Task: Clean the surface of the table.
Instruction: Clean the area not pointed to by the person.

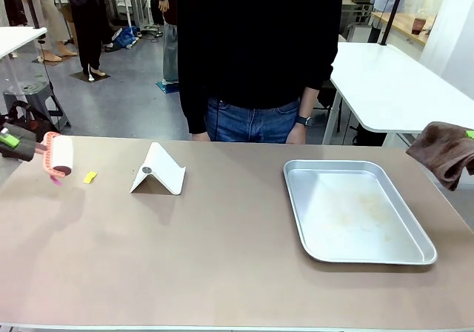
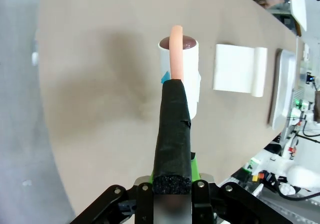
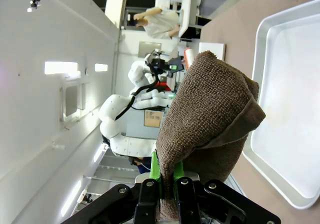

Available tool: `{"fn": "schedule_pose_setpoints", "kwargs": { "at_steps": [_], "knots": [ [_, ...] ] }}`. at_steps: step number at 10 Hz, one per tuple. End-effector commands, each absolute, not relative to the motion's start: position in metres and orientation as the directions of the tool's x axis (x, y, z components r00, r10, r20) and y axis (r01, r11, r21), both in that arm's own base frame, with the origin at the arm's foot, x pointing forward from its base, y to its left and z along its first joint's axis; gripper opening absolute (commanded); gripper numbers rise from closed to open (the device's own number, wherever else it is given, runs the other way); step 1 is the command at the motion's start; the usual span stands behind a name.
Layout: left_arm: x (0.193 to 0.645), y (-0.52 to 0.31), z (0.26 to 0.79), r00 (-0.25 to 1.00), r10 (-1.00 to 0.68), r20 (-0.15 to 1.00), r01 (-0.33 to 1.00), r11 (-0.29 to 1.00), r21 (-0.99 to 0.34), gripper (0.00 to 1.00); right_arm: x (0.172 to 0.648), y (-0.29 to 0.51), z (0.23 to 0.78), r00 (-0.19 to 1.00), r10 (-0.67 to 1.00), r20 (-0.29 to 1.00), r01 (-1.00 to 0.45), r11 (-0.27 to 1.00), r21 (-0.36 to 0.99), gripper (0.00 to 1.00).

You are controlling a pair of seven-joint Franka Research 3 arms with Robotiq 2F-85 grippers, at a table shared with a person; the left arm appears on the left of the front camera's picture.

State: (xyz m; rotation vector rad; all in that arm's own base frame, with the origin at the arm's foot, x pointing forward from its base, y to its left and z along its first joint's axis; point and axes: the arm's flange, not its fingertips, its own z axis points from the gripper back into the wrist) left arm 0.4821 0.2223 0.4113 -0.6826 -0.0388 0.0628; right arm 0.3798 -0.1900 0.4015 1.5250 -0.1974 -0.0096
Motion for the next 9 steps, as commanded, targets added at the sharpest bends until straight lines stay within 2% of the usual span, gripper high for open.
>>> {"fn": "schedule_pose_setpoints", "kwargs": {
  "at_steps": [1, 6, 9],
  "knots": [
    [0.485, 0.249, 0.401, 0.999, 0.044, -0.018, -0.046, 0.779, -0.626, 0.22, 0.378, -0.189, 0.404, 0.984, -0.125, 0.128, -0.123, 0.047, 0.991, 0.11],
    [0.497, 0.269, 0.376, 0.988, 0.088, -0.123, -0.146, 0.761, -0.632, 0.22, 0.378, -0.189, 0.404, 0.984, -0.125, 0.128, -0.123, 0.047, 0.991, 0.11],
    [0.501, 0.276, 0.379, 0.982, 0.087, -0.167, -0.178, 0.715, -0.676, 0.22, 0.378, -0.189, 0.404, 0.984, -0.125, 0.128, -0.123, 0.047, 0.991, 0.11]
  ]
}}
